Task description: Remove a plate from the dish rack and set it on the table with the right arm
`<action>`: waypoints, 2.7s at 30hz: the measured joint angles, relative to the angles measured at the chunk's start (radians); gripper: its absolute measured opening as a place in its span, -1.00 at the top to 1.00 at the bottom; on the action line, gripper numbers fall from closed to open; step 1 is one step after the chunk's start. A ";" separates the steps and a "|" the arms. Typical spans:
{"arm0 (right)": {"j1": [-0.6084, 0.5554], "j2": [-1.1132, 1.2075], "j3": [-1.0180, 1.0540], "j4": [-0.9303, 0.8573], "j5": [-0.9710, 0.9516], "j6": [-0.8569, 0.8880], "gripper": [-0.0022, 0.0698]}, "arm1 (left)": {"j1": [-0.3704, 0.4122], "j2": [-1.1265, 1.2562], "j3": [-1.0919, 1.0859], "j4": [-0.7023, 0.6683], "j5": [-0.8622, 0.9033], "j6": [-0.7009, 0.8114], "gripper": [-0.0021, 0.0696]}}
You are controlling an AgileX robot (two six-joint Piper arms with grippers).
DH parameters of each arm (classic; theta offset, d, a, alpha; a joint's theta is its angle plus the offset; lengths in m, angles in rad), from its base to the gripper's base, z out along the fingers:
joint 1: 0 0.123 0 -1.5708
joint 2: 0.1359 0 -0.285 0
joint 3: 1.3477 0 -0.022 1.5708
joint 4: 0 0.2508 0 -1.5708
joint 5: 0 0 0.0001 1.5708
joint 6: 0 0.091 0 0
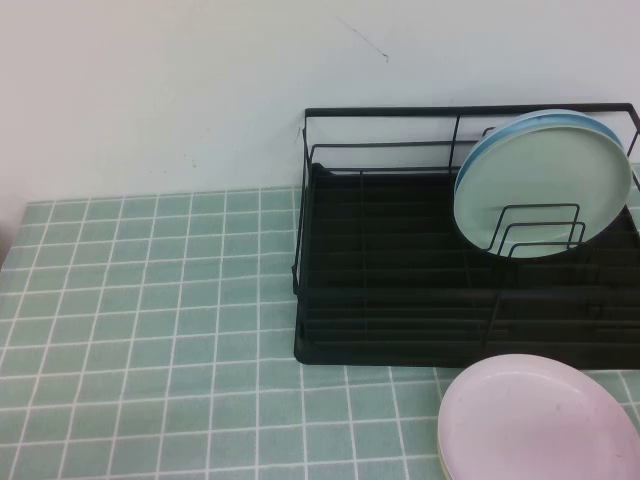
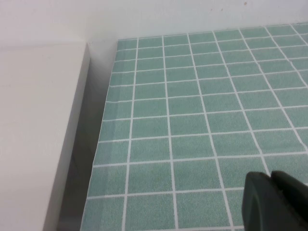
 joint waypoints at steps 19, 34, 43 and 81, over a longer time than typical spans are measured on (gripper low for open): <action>0.000 0.000 0.000 0.061 -0.002 -0.047 0.94 | 0.000 0.000 0.000 0.000 0.000 0.000 0.95; 0.000 0.000 0.000 0.116 -0.037 -0.049 0.94 | 0.000 0.000 0.000 0.000 0.000 0.002 0.95; 0.000 0.000 0.000 0.143 -0.037 -0.050 0.94 | 0.000 0.000 0.000 0.000 0.000 0.002 0.95; 0.000 0.520 -0.400 0.595 0.085 -0.263 0.94 | 0.000 0.000 0.000 0.000 0.000 0.000 0.95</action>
